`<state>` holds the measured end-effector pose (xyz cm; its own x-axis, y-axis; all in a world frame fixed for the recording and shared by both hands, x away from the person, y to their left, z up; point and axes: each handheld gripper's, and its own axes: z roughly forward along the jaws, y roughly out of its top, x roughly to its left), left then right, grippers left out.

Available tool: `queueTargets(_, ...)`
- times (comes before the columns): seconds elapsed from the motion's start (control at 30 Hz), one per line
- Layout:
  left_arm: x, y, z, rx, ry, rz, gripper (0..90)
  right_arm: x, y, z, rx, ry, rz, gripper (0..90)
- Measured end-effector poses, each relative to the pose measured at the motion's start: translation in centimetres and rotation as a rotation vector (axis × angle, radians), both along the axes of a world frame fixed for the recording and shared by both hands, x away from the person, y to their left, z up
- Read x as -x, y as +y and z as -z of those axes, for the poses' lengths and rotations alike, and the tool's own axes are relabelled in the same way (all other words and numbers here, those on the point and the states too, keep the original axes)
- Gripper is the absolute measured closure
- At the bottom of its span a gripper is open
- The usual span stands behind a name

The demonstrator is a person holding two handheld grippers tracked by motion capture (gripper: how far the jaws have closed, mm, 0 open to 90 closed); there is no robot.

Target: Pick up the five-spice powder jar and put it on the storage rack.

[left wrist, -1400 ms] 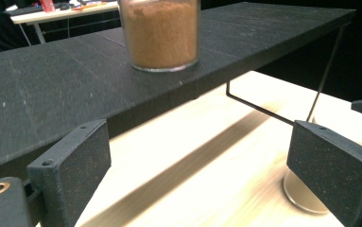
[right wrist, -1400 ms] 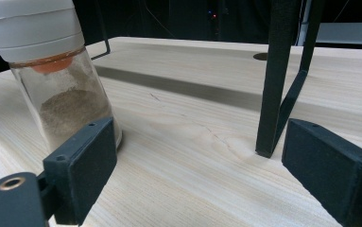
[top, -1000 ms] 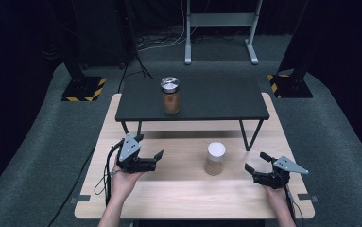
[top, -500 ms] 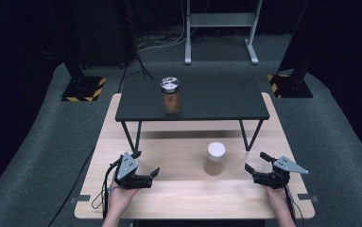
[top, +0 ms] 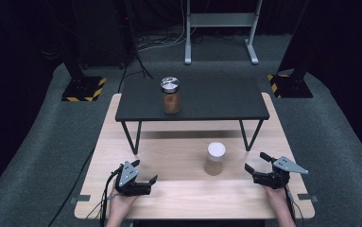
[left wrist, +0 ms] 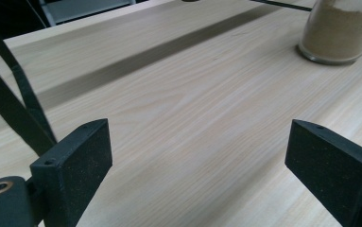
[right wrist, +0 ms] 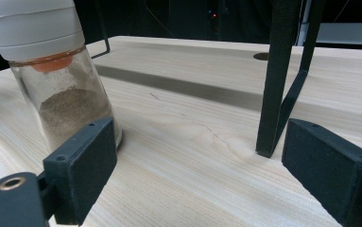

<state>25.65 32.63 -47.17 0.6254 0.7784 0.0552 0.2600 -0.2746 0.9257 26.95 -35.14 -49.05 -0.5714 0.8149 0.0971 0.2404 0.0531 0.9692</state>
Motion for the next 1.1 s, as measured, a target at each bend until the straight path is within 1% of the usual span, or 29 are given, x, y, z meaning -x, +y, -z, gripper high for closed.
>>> queueTargets(0.07, 0.09, 0.10, 0.27, 0.003, -0.008, -0.007, 7.6, 0.00, 0.01, 0.00, 0.001, -0.001, 0.000, 9.6)
queueTargets(0.17, 0.01, 0.21, 0.32, 0.007, 0.006, -0.014, 7.4, -0.02, 0.01, -0.01, 0.002, 0.000, -0.001, 9.6)
queueTargets(0.3, 0.04, 0.38, 0.42, 0.015, 0.003, -0.015, 7.3, -0.02, 0.01, -0.01, 0.002, 0.000, -0.001, 9.6)
queueTargets(0.47, -0.01, 0.71, 0.52, 0.040, 0.012, -0.024, 6.9, -0.01, 0.03, -0.03, 0.002, 0.001, -0.001, 9.6)
queueTargets(1.1, 0.07, 0.77, 0.59, 0.042, 0.007, -0.024, 6.6, -0.07, 0.01, -0.07, 0.003, 0.004, -0.001, 9.8)
